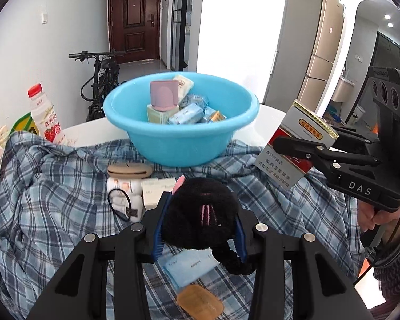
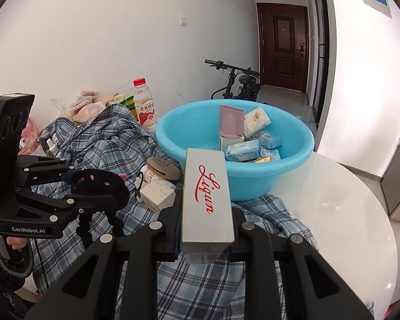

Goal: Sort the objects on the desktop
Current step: 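Carry the Liqun box over the blue basin while the left tool carries the black item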

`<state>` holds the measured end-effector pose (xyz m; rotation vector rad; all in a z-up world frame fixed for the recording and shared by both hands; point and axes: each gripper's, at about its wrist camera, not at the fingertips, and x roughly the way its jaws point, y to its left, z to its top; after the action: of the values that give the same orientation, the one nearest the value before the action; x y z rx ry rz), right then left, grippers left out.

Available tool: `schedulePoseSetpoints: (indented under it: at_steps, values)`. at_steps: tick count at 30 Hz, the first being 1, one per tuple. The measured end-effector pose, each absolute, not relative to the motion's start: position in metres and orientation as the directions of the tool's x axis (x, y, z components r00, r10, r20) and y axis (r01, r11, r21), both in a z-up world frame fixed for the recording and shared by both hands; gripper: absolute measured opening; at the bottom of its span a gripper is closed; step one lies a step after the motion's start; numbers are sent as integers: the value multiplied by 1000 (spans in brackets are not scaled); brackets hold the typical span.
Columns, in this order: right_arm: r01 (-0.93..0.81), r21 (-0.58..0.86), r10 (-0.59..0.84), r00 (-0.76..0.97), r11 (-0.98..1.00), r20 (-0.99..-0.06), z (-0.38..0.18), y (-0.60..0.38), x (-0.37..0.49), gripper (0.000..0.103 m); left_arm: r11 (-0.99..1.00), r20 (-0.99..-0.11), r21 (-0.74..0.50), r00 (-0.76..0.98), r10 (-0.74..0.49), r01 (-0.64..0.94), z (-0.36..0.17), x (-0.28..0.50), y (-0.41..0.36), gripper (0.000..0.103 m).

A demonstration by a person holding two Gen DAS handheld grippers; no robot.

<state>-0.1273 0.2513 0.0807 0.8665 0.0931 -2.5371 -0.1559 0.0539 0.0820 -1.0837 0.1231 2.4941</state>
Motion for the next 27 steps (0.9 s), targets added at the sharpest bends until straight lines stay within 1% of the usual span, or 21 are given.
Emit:
schedulePoseSetpoints:
  at_steps: [4, 9, 12, 21, 23, 27]
  values:
    - [435, 98, -406, -706, -895, -580, 94, 254, -139, 21, -915, -712, -96, -615, 338, -392, 93, -174, 51, 43]
    - [417, 93, -393, -728, -904, -562, 108, 258, -154, 21, -923, -701, -68, -640, 314, -378, 109, -197, 53, 43]
    - [409, 95, -389, -734, -908, -556, 115, 260, -163, 21, -920, -699, -93, -633, 332, -380, 117, -212, 52, 43]
    - [386, 76, -356, -734, -919, -578, 127, 261, -198, 21, -934, -640, -110, -695, 327, -339, 161, -257, 43, 43]
    - [383, 75, -351, -730, -921, -586, 128, 261, -208, 21, -933, -642, -127, -689, 336, -337, 165, -273, 43, 43]
    - [383, 96, -357, -701, -919, -618, 124, 262, -231, 21, -925, -675, -204, -639, 370, -320, 166, -315, 40, 43]
